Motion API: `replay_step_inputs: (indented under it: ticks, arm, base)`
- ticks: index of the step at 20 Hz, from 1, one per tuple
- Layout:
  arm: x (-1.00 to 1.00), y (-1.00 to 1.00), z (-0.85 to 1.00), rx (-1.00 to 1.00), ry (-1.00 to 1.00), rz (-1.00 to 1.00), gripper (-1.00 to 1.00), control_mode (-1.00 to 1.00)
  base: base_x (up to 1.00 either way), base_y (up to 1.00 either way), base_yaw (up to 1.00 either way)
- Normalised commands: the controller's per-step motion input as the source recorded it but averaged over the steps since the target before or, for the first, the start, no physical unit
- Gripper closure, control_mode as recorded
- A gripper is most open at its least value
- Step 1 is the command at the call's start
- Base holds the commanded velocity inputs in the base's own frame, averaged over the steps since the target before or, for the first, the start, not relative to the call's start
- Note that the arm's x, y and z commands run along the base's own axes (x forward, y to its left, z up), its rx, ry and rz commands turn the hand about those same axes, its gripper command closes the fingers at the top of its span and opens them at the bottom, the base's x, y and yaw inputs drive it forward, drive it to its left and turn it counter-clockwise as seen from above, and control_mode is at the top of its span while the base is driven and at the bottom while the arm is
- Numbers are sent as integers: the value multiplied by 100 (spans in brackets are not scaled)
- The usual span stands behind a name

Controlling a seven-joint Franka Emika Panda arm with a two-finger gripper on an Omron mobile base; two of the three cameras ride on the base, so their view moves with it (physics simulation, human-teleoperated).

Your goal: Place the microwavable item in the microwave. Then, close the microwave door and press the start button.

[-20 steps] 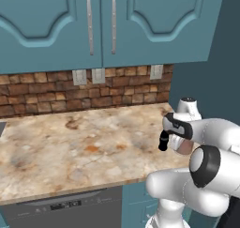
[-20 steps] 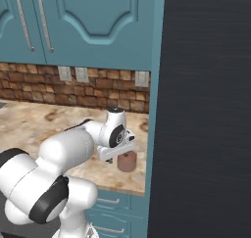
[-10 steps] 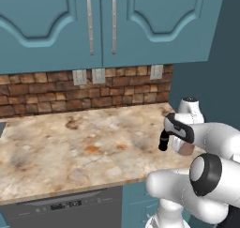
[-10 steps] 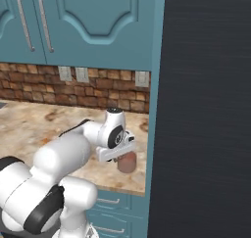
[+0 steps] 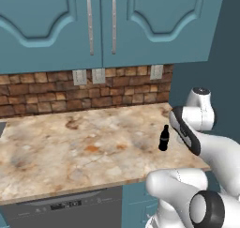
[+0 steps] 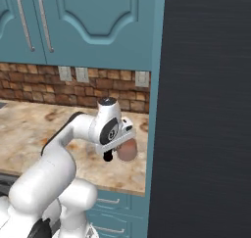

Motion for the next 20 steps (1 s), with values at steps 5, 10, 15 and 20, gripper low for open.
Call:
replay_step_inputs:
  ticks: [5, 10, 15, 20]
  arm:
    - [-38, 33, 100, -9, -26, 7, 100, -100]
    - [-42, 58, 92, -5, -5, 2, 100, -100]
    - [-36, 54, 65, -1, 0, 0, 100, -100]
    - [-30, 6, 18, 0, 0, 0, 100, -100]
  base:
    - [0, 0, 0]
    - [0, 0, 0]
    - [0, 0, 0]
    - [0, 0, 0]
